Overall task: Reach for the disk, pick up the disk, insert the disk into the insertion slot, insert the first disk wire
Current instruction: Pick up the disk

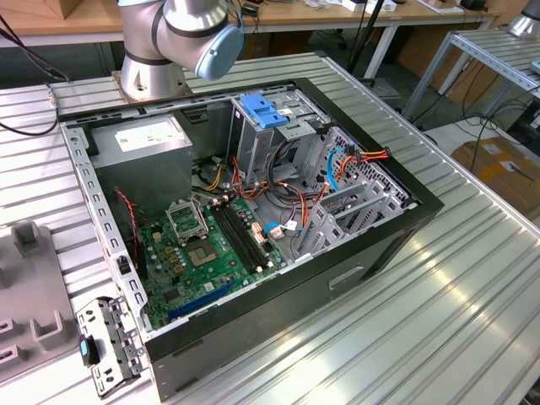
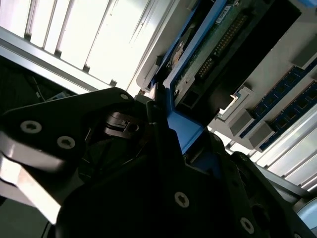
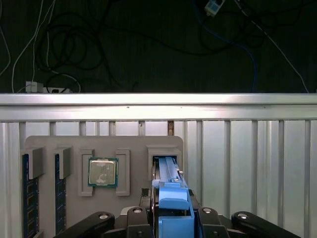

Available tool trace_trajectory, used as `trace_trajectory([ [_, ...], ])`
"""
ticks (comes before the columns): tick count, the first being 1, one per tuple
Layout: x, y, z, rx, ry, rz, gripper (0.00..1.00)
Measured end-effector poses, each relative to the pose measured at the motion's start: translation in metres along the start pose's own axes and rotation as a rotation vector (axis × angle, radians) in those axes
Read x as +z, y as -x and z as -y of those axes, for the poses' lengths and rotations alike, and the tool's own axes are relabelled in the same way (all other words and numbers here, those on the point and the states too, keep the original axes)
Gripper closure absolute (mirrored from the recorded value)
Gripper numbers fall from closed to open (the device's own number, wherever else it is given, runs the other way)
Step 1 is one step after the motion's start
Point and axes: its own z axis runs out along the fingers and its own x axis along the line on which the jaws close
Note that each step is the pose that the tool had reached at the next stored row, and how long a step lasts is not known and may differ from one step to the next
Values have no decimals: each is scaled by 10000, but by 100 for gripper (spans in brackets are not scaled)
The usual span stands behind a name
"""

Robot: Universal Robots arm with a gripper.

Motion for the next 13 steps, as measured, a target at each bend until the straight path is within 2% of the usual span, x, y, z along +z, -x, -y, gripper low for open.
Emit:
trace_trajectory([
  [2,0,-1,0,-169,8,-1,63],
  [5,0,-1,0,-212,11,-1,63],
  [9,1,-1,0,-4,0,0,63],
  [13,1,-1,0,1,-1,0,63],
])
